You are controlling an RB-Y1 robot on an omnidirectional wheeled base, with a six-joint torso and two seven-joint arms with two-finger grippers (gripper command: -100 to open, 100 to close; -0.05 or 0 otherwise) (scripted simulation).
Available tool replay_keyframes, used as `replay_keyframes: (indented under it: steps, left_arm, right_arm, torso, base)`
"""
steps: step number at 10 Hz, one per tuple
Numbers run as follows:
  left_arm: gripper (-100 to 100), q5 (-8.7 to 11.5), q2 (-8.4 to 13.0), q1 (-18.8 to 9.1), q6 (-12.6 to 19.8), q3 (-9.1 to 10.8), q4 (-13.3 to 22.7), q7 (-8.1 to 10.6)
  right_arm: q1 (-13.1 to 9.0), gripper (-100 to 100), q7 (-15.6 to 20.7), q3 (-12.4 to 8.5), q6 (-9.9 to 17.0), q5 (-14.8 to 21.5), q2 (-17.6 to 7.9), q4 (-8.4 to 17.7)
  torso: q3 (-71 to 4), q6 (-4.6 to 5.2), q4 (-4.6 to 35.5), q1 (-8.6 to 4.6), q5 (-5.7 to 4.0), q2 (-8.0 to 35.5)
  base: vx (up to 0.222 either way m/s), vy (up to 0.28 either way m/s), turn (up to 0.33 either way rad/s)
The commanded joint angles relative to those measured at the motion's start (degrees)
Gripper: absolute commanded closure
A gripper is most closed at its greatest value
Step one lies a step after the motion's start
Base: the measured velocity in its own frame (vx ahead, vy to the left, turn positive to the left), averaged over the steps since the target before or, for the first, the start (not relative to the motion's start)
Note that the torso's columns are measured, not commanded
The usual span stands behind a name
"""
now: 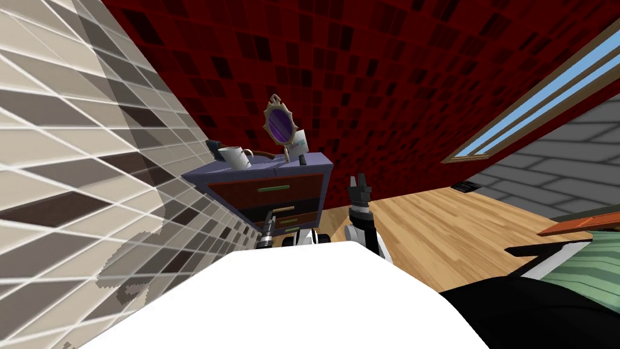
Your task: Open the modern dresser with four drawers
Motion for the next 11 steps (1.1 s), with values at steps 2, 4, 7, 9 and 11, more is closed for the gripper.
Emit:
replay_keyframes:
  steps: [2, 4, 7, 9, 11]
  left_arm:
    - [-100, 2.58, 1.99, -5.85, -0.22, 5.14, 6.13, -0.62]
    - [-100, 3.63, 2.85, -9.10, -0.27, 7.90, 10.08, -0.82]
    - [-100, 4.69, 3.72, -11.69, -0.32, 10.17, 12.08, -1.03]
    - [-100, 5.74, 4.58, -14.27, -0.37, 12.45, 15.12, -1.23]
    - [-100, 7.84, 6.32, -18.75, -0.48, 16.08, 20.42, -1.64]
  right_arm:
    - [-0.01, 0, 0.00, 0.00, 0.00, 0.00, 0.00, 0.00]
    - [-0.01, 0, 0.00, 0.00, 0.01, 0.00, 0.00, 0.00]
    - [0.01, 0, 0.00, -0.01, 0.00, 0.00, 0.00, 0.00]
    - [0.03, 0, 0.00, -0.02, 0.00, 0.00, -0.01, 0.00]
    - [0.00, 0, 0.00, 0.00, 0.00, 0.00, 0.00, 0.00]
  torso:
    - [-0.01, -0.02, 0.00, -0.06, -0.01, -0.03]
    - [-0.04, -0.05, -0.01, 0.04, 0.01, -0.07]
    - [-0.28, 0.00, -0.12, -0.04, -0.01, -0.44]
    - [-0.17, -0.09, -0.08, 0.02, 0.01, -0.30]
    - [0.03, -0.02, 0.01, -0.09, -0.02, 0.05]
  base:
    - [-0.145, -0.011, -0.342]
    - [-0.159, -0.007, -0.273]
    - [-0.057, -0.014, -0.139]
    - [-0.044, -0.016, -0.108]
    - [-0.170, -0.044, -0.445]
